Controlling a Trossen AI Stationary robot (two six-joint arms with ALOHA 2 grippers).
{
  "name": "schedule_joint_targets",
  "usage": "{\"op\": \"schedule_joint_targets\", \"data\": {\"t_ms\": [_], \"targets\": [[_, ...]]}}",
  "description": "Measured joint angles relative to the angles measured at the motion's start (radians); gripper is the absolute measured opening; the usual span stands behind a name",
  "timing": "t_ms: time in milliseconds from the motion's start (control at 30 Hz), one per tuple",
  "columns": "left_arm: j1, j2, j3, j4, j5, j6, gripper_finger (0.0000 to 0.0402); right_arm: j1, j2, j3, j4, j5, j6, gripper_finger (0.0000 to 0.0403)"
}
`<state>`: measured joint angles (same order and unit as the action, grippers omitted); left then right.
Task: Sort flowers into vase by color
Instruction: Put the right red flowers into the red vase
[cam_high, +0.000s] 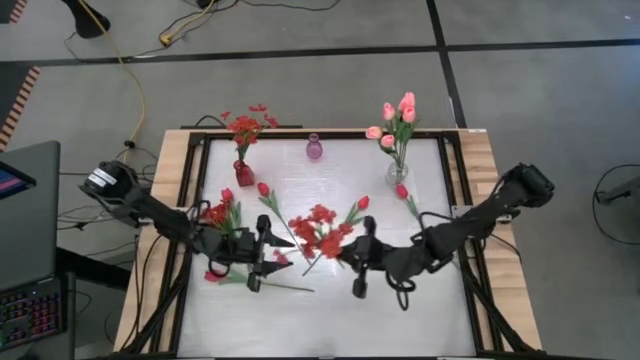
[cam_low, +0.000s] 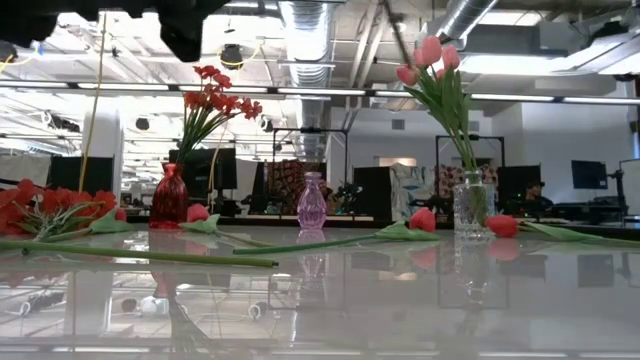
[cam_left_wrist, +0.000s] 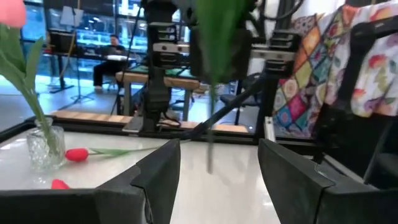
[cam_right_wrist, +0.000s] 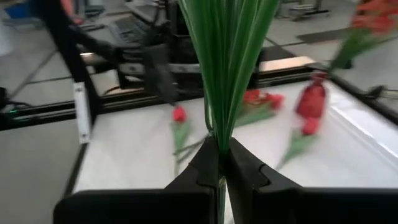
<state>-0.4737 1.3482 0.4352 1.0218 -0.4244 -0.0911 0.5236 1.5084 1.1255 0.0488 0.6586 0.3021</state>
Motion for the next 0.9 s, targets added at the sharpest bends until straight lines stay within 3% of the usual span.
{"op": "schedule_joint_targets", "data": {"t_ms": [267, 900], "targets": [[0.036, 0.126, 0.087, 0.054, 0.08, 0.035, 0.0203, -0.04, 0.078, 0.0, 0.12, -0.111, -0.023, 0.004], [0.082, 0.136, 0.183, 0.043, 0.133, 0.088, 0.0203, -0.049, 0.084, 0.0, 0.129, -0.138, -0.056, 0.004]]}}
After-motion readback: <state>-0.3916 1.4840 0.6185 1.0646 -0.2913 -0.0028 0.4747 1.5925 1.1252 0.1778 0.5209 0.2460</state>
